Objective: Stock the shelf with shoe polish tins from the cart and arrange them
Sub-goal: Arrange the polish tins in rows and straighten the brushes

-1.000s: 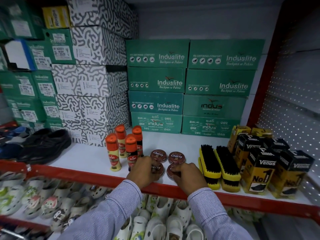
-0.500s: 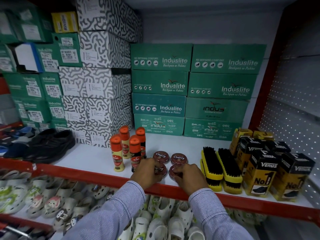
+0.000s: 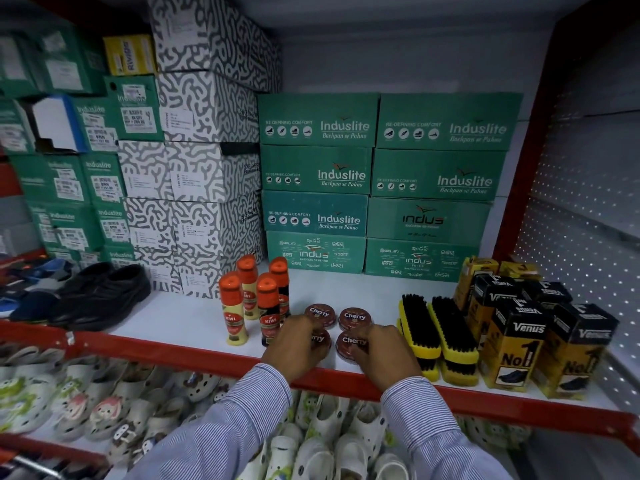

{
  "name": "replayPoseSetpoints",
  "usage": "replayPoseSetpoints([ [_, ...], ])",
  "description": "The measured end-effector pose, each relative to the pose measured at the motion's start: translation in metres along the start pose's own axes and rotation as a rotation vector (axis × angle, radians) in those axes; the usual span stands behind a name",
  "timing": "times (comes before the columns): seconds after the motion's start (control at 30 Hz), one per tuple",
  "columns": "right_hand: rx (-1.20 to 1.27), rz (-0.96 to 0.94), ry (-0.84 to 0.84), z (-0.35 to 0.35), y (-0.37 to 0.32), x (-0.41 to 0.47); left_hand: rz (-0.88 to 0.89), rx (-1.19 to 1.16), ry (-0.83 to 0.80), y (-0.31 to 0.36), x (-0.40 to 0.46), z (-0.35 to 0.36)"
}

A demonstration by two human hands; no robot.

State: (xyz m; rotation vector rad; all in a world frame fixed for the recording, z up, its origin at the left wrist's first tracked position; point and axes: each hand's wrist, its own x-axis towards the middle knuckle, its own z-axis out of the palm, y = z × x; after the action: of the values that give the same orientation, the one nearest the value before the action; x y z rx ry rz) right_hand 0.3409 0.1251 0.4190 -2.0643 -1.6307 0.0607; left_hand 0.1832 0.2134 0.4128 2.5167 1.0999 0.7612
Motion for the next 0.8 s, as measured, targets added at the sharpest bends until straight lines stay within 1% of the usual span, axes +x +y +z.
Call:
replayPoseSetpoints([
  [0.07, 0.017, -0.040, 0.060, -0.012, 0.006, -0.002, 0.056, 0.053, 0.022, 0.010, 0.003, 0.002],
  [0.13, 0.022, -0.082, 0.119, -0.028, 0.012, -0.004, 0.073, 0.118, 0.030, 0.024, 0.006, 0.004],
  [0.23, -0.004, -0.070, 0.184, -0.048, 0.030, -0.008, 0.098, 0.105, -0.001, 0.050, 0.008, 0.012],
  [0.37, -0.069, 0.000, 0.149, -0.062, 0.068, -0.016, 0.228, 0.054, -0.048, 0.084, 0.012, 0.032],
  [0.43, -0.101, 0.039, 0.104, -0.065, 0.083, -0.022, 0.258, 0.027, -0.084, 0.097, 0.014, 0.045],
  [0.53, -0.139, 0.049, 0.063, -0.065, 0.093, -0.029, 0.295, 0.013, -0.139, 0.113, 0.016, 0.060],
  [0.63, -0.153, 0.040, 0.068, -0.064, 0.098, -0.032, 0.297, 0.002, -0.146, 0.122, 0.019, 0.068],
  [0.8, -0.129, 0.019, 0.059, -0.066, 0.100, -0.032, 0.266, 0.009, -0.092, 0.125, 0.017, 0.068],
])
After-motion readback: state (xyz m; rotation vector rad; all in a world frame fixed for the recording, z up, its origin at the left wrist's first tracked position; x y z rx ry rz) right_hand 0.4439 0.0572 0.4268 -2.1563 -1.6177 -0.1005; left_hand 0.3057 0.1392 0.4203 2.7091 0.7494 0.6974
